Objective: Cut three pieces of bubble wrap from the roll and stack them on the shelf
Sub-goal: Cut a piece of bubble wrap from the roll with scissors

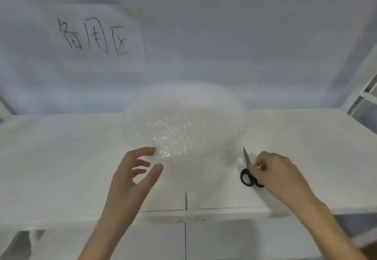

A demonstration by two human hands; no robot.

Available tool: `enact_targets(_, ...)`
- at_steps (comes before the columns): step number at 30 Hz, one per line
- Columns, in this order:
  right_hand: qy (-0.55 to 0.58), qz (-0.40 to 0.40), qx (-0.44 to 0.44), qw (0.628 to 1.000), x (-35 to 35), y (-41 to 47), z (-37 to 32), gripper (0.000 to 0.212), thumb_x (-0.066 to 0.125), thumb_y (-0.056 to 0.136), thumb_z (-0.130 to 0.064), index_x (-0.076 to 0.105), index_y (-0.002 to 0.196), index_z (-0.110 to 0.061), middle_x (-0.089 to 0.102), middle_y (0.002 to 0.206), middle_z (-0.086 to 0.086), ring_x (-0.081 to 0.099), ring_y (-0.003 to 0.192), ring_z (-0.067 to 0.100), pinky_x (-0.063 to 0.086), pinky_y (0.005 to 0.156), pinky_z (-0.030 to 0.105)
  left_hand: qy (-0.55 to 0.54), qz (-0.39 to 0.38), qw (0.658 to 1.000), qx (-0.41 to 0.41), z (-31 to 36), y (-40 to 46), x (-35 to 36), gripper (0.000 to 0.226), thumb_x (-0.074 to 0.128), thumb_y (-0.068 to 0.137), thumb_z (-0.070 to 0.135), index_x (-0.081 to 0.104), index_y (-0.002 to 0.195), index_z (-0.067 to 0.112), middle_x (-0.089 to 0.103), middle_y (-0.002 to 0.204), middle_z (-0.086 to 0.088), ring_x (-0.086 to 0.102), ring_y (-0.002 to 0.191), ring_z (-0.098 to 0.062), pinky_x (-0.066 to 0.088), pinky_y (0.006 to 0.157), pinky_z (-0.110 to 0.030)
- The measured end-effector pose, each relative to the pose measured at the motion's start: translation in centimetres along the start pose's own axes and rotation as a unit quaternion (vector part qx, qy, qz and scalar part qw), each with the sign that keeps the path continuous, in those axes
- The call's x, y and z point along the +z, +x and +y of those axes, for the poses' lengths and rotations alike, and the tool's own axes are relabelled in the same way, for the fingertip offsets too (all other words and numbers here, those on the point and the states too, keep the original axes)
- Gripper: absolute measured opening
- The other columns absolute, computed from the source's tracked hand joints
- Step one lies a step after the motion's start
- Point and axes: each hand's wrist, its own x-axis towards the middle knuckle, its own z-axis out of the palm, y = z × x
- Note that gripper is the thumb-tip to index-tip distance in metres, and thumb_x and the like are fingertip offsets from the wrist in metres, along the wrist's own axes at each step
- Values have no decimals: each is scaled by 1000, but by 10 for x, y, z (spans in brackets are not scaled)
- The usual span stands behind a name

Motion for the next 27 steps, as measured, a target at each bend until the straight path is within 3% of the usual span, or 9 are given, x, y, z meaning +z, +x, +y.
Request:
enact_targets(3, -45, 24, 9, 999, 29, 5, 11, 24, 58, 82, -36, 54, 75, -14, 54, 78, 1, 54, 67, 20, 40, 52, 30, -60, 64, 996, 28, -22, -8, 23, 43, 76, 80, 15, 54, 99, 47, 60, 111, 16, 64, 93, -12, 53, 78, -18)
enact_targets(7, -65, 75, 7, 995, 49, 11, 27, 36, 57, 82, -46, 51, 67, -14, 46, 78, 2, 47, 60, 18, 29, 48, 27, -64, 135, 982, 112, -46, -13, 48, 47, 71, 69, 35, 42, 100, 55, 43, 114, 24, 58, 89, -8, 50, 80, -11)
enact_targets(9, -98, 81, 5, 992, 50, 15, 33, 41, 58, 79, -49, 51, 59, -13, 48, 75, 3, 49, 58, 20, 29, 48, 28, -54, 156, 980, 108, -62, -14, 53, 44, 68, 68, 42, 40, 100, 54, 41, 113, 24, 56, 88, -7, 51, 78, -15)
enact_targets(13, -119, 80, 1, 990, 53, 15, 36, 46, 61, 76, -47, 42, 54, -12, 47, 60, 4, 44, 50, 23, 29, 47, 29, -34, 88, 993, 65, -79, -28, 55, 21, 63, 70, 50, 59, 84, 35, 60, 87, 14, 57, 76, -3, 45, 69, -17)
enact_targets(16, -89, 117, -3, 989, 54, 6, 37, 47, 63, 77, -43, 38, 54, -10, 47, 57, 7, 44, 49, 25, 29, 47, 29, -2, -10, 999, 43, -75, -40, 61, 22, 69, 74, 46, 66, 75, 25, 66, 74, 7, 58, 63, -7, 45, 63, -13)
enact_targets(19, -5, 187, -26, 982, 53, -16, 50, 50, 65, 79, -40, 44, 52, -4, 51, 52, 14, 44, 50, 27, 28, 47, 30, 57, -51, 995, 63, -79, -48, 67, 15, 73, 78, 40, 69, 86, 29, 69, 78, 9, 63, 69, -1, 47, 66, -10)
enact_targets(21, 80, 187, -31, 979, 46, -39, 60, 56, 64, 81, -43, 57, 56, 6, 63, 56, 20, 48, 52, 27, 31, 50, 31, 55, -65, 994, 62, -78, -47, 65, 17, 70, 80, 45, 70, 88, 30, 72, 80, 8, 67, 78, -6, 51, 78, -22)
enact_targets(24, 307, 92, -49, 946, 44, -80, 77, 46, 68, 84, -38, 70, 67, 5, 72, 70, 19, 65, 54, 12, 52, 56, 31, 57, -93, 993, 38, -72, -54, 69, 29, 61, 75, 59, 70, 90, 36, 76, 82, 13, 71, 89, -12, 50, 95, -43)
enact_targets(27, 519, -36, -48, 853, 58, -116, 87, 27, 65, 85, -19, 73, 78, 5, 76, 83, 17, 69, 69, 18, 61, 64, 21, 51, -80, 995, 14, -71, -57, 77, 31, 60, 73, 59, 72, 88, 34, 77, 81, 14, 73, 85, -10, 49, 97, -49)
